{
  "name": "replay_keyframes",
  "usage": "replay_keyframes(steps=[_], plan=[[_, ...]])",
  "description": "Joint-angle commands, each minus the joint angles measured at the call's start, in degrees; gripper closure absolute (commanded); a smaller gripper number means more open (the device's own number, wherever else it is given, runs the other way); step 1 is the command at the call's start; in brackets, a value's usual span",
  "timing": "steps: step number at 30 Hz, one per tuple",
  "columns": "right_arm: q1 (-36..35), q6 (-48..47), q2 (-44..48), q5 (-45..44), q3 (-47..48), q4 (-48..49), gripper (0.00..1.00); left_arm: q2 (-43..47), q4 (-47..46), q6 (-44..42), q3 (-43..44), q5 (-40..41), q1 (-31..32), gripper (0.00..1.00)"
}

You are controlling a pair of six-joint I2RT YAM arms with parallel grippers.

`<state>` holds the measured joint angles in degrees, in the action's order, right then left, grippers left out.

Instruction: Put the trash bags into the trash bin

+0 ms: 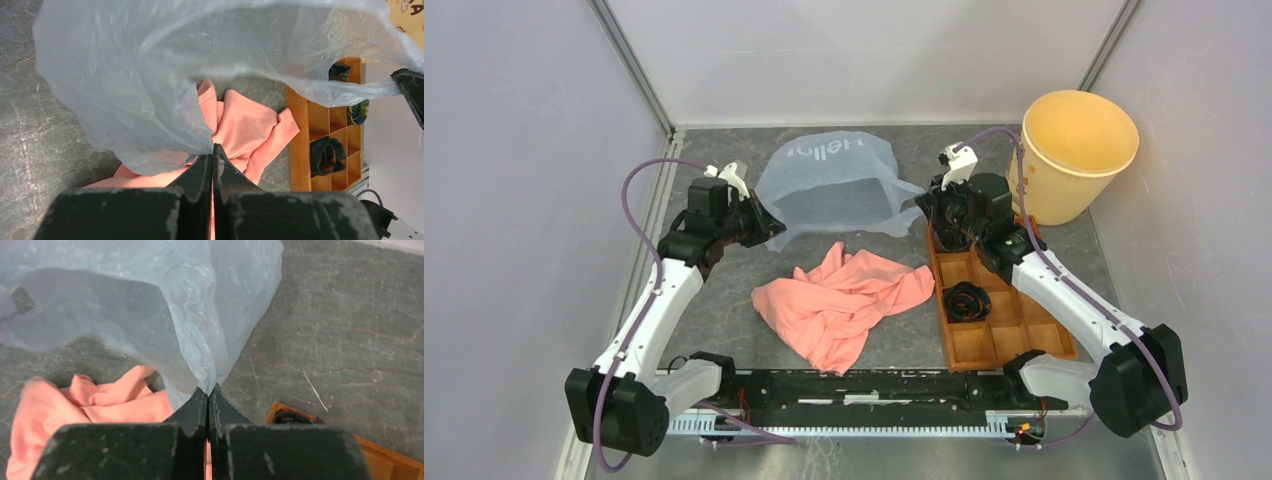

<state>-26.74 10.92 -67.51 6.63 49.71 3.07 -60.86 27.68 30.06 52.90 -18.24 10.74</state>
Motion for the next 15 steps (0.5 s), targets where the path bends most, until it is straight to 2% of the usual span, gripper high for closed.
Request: replay_keyframes(steps=[1,3,5,7,9,11,12,15], plan=[[1.4,1.7,0.1,-2.0,1.1,0.4,1.0,1.0,-1.3,-1.3,0.1,3.1,0.0,0.98],[1.5,2.7,0.0,-1.6,1.2,1.6,1.0,1.9,-1.3,-0.9,-0.8,4.2,0.0,0.95],[1.5,3.2,-0.4,0.1,1.1,3.3,1.0,2.9,-0.8,-0.2,-1.4,4.6,0.0,0.85],[1.5,3.5,-0.9,0.6,1.2,4.0,1.0,4.2,0.3,-0.3,-1.6,5.1,0.1,0.69],[1.5,3.2,-1.1,0.7,1.4,4.4,1.0,6.0,2.3,-0.5,-1.8,7.3,0.1,0.45],[1.4,3.2,-1.0,1.0,1.2,5.2,1.0,7.8,4.7,-0.2,-2.1,9.5,0.1,0.26],[1.5,3.2,-0.8,1.2,0.9,5.6,1.0,8.6,6.0,0.2,-2.2,10.3,0.2,0.19],[1.5,3.5,-0.4,2.1,0.1,7.2,1.0,9.8,9.7,1.1,-2.8,14.2,1.3,0.07]])
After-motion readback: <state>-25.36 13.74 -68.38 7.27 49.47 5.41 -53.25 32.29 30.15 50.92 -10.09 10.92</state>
